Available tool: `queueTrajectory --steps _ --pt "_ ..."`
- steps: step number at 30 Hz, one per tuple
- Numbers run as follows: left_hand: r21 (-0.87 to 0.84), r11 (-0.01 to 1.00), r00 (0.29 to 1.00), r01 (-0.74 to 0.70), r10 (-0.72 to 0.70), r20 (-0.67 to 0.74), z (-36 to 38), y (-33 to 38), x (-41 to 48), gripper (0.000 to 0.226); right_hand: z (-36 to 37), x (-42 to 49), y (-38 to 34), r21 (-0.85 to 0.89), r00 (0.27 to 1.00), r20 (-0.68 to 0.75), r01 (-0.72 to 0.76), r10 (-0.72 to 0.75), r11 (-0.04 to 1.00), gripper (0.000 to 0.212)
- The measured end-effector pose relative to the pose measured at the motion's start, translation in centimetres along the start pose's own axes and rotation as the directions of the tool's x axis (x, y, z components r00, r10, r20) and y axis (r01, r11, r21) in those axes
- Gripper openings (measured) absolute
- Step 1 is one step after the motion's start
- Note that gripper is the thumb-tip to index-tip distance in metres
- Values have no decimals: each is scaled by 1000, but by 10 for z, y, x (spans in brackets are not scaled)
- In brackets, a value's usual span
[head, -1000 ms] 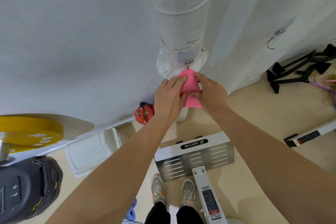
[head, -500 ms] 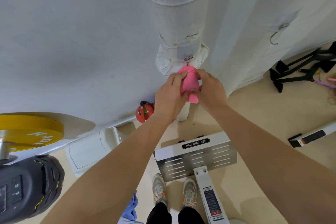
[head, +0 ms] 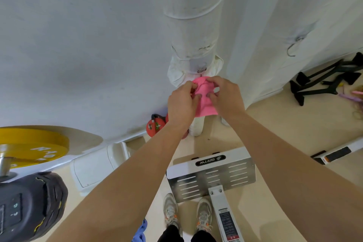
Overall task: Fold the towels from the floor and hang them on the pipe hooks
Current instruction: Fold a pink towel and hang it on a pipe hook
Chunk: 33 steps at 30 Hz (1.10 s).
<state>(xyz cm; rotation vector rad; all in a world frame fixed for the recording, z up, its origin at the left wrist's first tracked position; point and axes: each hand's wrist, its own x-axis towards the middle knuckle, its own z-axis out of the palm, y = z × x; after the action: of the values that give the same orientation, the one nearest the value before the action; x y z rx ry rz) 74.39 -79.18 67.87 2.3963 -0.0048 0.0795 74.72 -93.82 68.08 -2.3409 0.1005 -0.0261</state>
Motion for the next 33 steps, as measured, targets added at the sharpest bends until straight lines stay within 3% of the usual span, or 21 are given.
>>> queueTrajectory --steps 11,19,33 --pt "177 984 992 -14 -8 123 -35 19 -5 37 -29 -9 -13 -236 987 160 49 -11 970 48" --pt "215 975 992 -60 34 121 -51 27 -15 28 -46 -15 -26 -263 976 218 80 -22 961 65" --pt "207 977 990 -58 29 138 -63 28 -22 30 -62 -22 -39 -285 973 229 62 6 956 68"
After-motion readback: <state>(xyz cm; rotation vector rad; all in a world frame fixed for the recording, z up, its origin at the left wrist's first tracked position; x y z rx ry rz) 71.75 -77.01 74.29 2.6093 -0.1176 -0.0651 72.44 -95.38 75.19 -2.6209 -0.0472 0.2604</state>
